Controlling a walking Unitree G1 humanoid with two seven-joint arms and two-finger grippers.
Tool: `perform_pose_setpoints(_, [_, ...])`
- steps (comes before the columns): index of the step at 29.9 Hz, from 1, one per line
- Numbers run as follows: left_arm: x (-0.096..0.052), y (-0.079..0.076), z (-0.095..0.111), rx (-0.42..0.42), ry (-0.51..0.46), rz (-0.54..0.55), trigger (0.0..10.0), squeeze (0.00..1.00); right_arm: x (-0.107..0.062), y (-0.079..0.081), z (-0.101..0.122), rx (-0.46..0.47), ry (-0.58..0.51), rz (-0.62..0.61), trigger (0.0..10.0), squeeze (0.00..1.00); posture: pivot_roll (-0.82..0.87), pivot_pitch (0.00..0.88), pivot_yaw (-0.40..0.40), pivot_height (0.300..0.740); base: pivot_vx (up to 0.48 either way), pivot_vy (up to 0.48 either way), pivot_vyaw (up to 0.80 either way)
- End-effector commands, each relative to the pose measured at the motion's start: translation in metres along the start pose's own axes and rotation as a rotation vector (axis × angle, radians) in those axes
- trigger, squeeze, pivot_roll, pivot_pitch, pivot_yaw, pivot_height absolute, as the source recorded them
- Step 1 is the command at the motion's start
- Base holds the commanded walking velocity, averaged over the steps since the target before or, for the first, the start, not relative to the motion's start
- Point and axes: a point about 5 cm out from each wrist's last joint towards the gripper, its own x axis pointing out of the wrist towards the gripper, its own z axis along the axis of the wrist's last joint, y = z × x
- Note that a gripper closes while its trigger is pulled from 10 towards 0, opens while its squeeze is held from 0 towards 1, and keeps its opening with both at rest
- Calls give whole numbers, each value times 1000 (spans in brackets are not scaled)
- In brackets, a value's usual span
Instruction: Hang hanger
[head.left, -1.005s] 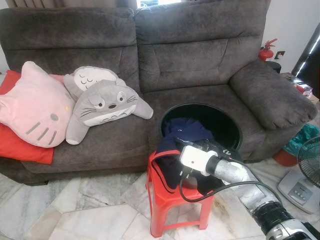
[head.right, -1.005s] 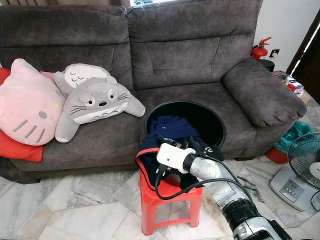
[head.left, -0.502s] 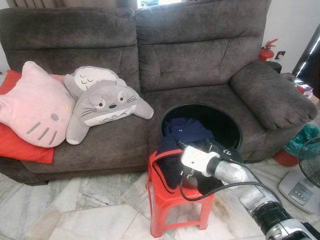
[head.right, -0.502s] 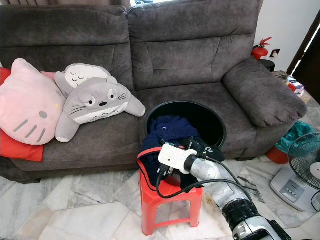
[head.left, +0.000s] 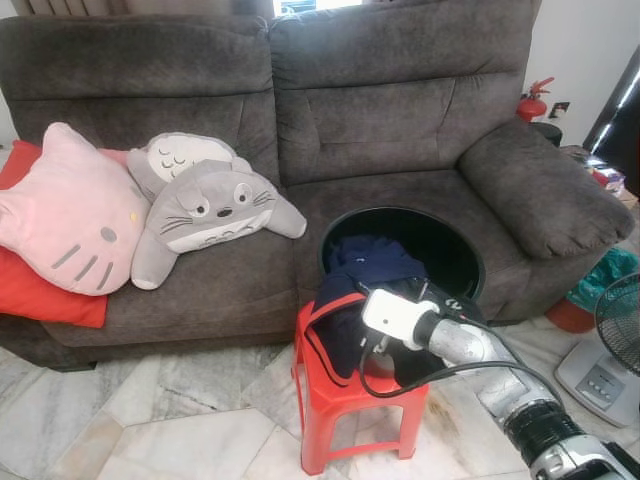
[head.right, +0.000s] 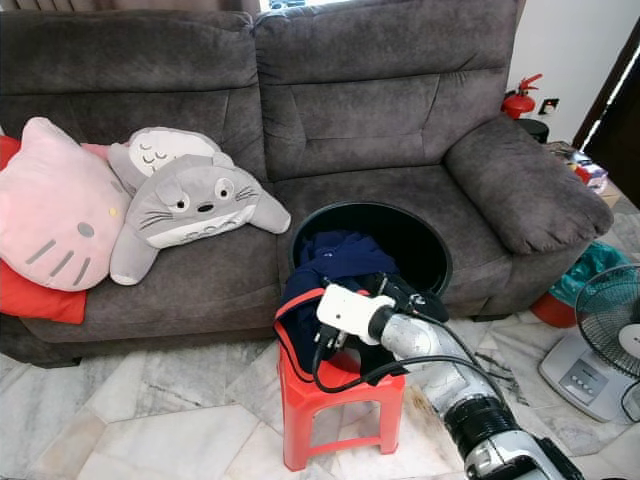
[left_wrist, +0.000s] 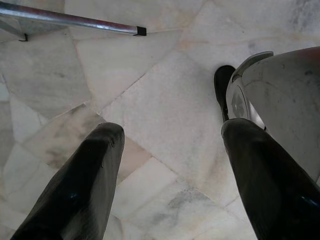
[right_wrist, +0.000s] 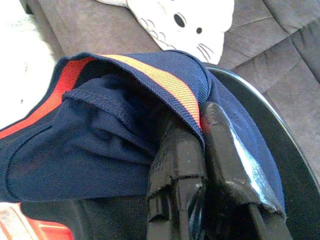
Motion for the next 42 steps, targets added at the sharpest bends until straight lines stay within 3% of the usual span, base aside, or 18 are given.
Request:
perform_pose_setpoints(1, [-1, 1, -2, 2, 3, 10, 10000, 0, 2, -8, 4, -5, -3, -28, 0, 0, -147, 0, 29, 740, 0, 0, 0])
perform_pose_setpoints(5, [0, 1, -2, 3, 3, 10, 10000, 0, 3, -12, 4, -3, 7, -64, 0, 0, -147, 0, 31, 740, 0, 0, 0])
perform_pose_setpoints(11, [0, 2, -2, 11, 2, 11, 10000, 0, 4, -41, 19, 53, -34, -335, 0, 0, -153, 0, 39, 740, 0, 0, 0])
perform_pose_setpoints(14, [0, 3, -2, 15, 2, 12, 10000, 0, 3, -46, 26, 87, -50, -407, 0, 0, -157, 0, 42, 740, 0, 0, 0])
perform_pose_setpoints(24, [0, 3, -1, 26, 0, 9, 10000, 0, 2, -50, 39, 354, -111, -553, 0, 0, -163, 0, 51, 740, 0, 0, 0])
perform_pose_setpoints(35, [0, 4, 0, 32, 0, 8, 10000, 0, -4, -61, 47, 486, -145, -641, 0, 0, -167, 0, 53, 740, 0, 0, 0])
perform_pose_setpoints(36, [0, 6, 1, 42, 1, 7, 10000, 0, -14, -55, 27, 681, -52, -737, 8549, 0, -179, 0, 63, 740, 0, 0, 0])
perform_pose_setpoints(37, [0, 6, 1, 42, 1, 7, 10000, 0, -14, -55, 27, 681, -52, -737, 8549, 0, -179, 0, 63, 740, 0, 0, 0])
perform_pose_setpoints(38, [0, 7, 1, 46, 1, 7, 10000, 0, -17, -52, 21, 738, -20, -763, 8549, 0, -179, 0, 63, 740, 0, 0, 0])
perform_pose_setpoints(39, [0, 7, 1, 49, 1, 6, 10000, 0, -20, -52, 17, 761, -3, -788, 10000, 0, -176, 0, 64, 740, 0, 0, 0])
perform_pose_setpoints(42, [0, 8, 2, 53, -2, 6, 10000, 0, -24, -55, 18, 750, -14, -824, 10000, 0, -183, 0, 68, 740, 0, 0, 0])
